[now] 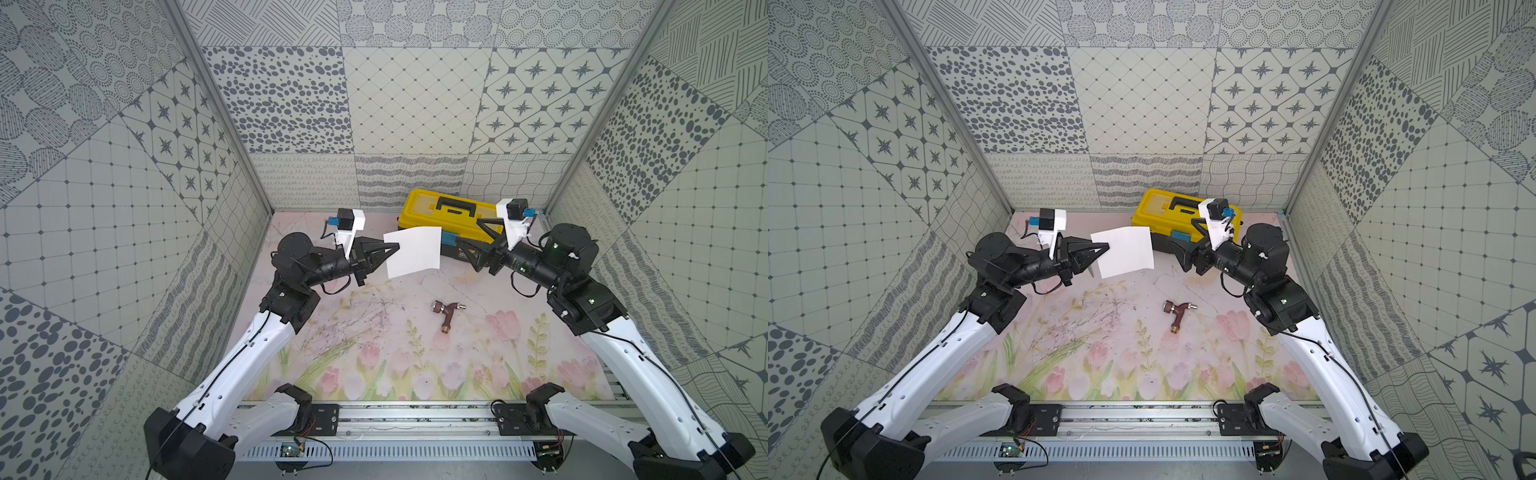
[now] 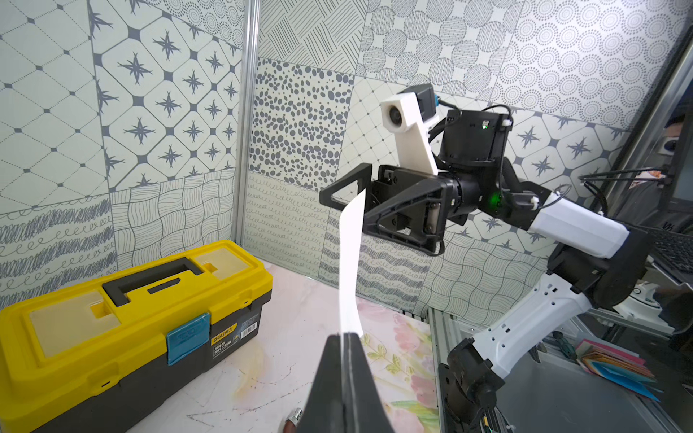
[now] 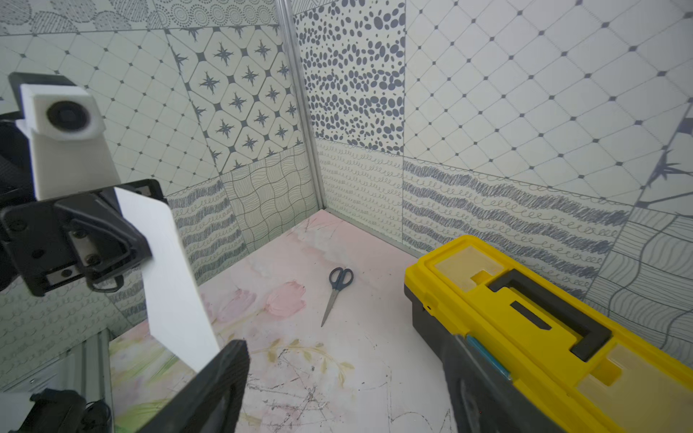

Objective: Fold the square paper along the opposite sides
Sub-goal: Fold the paper.

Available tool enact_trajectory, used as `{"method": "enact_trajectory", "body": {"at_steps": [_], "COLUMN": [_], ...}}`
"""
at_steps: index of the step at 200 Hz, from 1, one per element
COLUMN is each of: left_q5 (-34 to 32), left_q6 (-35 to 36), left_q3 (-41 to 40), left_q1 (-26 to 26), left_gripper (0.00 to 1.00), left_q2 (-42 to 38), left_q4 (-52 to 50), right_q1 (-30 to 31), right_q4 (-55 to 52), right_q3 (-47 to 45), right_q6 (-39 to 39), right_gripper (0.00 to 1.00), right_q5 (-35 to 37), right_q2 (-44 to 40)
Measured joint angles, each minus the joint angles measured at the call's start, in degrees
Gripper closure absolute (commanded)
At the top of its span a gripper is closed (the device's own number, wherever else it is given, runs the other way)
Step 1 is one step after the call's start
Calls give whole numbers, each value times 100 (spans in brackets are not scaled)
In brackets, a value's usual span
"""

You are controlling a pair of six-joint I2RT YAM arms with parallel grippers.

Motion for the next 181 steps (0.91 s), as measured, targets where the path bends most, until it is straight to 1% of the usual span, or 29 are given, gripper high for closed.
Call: {"method": "enact_trajectory", "body": {"at_steps": [36, 66, 87, 143, 181], "left_q5": [-46, -44, -39, -13, 13], "left_q6": [-402, -579, -627, -520, -317], "left_q3": [31, 68, 109, 262, 334], "left_q1": [-9, -33, -50, -157, -227], "left_gripper": [100, 100, 100, 100, 100], "left_q2": [81, 83, 76, -24, -83], "left_q4": [378, 492, 507, 210, -59], "right_q1": [0, 0, -26, -160, -195], "right_q4": [133, 205, 197, 240, 286], "right_q3": [-20, 13, 26, 118, 291], "right_q6": [-131, -223, -247, -236, -166], "right_gripper": [14, 15, 17, 18, 18], "right_q5": [-780, -1069, -1034, -431, -487], "right_q2": [59, 157, 264, 308, 431]}}
